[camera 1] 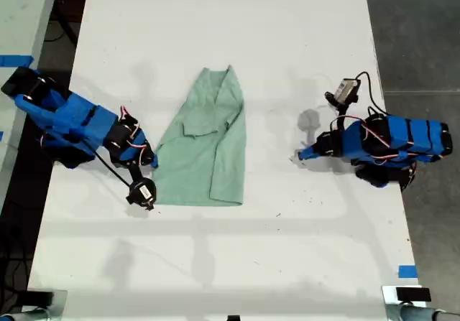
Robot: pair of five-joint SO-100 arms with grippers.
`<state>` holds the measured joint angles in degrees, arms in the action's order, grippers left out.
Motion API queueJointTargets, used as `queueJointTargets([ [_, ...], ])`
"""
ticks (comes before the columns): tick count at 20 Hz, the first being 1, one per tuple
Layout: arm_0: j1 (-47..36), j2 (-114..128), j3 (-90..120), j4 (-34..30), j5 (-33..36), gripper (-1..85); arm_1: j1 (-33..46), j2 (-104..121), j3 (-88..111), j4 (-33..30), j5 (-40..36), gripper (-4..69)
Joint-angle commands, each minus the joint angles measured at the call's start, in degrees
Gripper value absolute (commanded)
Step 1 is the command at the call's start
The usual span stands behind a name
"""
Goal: Fold t shirt
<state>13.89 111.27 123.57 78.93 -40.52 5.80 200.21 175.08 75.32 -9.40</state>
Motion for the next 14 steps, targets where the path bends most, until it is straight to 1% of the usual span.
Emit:
queueJointTargets([
  [1, 1.7, -3.8, -2.9, -4.0, -2.9, 16.6, 0.4, 0.4, 3.3, 0.1, -0.4, 6.6],
  [3, 1.1, -8.3, -3.3, -7.8, -1.2, 16.8, 0.4, 0.4, 3.3, 0.1, -0.3, 6.6],
  [7, -0.4, -14.9, -4.5, -11.0, 0.4, 16.2, 0.4, 0.4, 3.3, 0.1, -0.3, 6.6],
  [8, -0.5, -15.6, -4.6, -11.7, 1.2, 10.5, 0.4, 0.4, 3.3, 0.1, -0.3, 6.6],
  [9, -1.0, -16.3, -4.7, -12.5, 2.5, 0.7, 0.4, 0.4, 3.3, 0.1, -0.3, 6.7],
  [10, -1.3, -17.5, -5.0, -12.8, 3.3, 0.0, 0.4, 0.4, 3.3, 0.1, -0.3, 6.7],
  [12, -1.8, -18.1, -5.7, -12.3, 4.1, 0.0, 0.4, 0.4, 3.3, 0.1, -0.3, 6.7],
  [13, -1.9, -17.5, -6.1, -10.7, 4.1, 0.0, 0.4, 0.4, 3.3, 0.1, -0.3, 6.7],
  [14, -2.3, -16.8, -7.2, -7.8, 4.2, 0.0, 0.4, 0.4, 3.3, 0.1, -0.3, 6.7],
])
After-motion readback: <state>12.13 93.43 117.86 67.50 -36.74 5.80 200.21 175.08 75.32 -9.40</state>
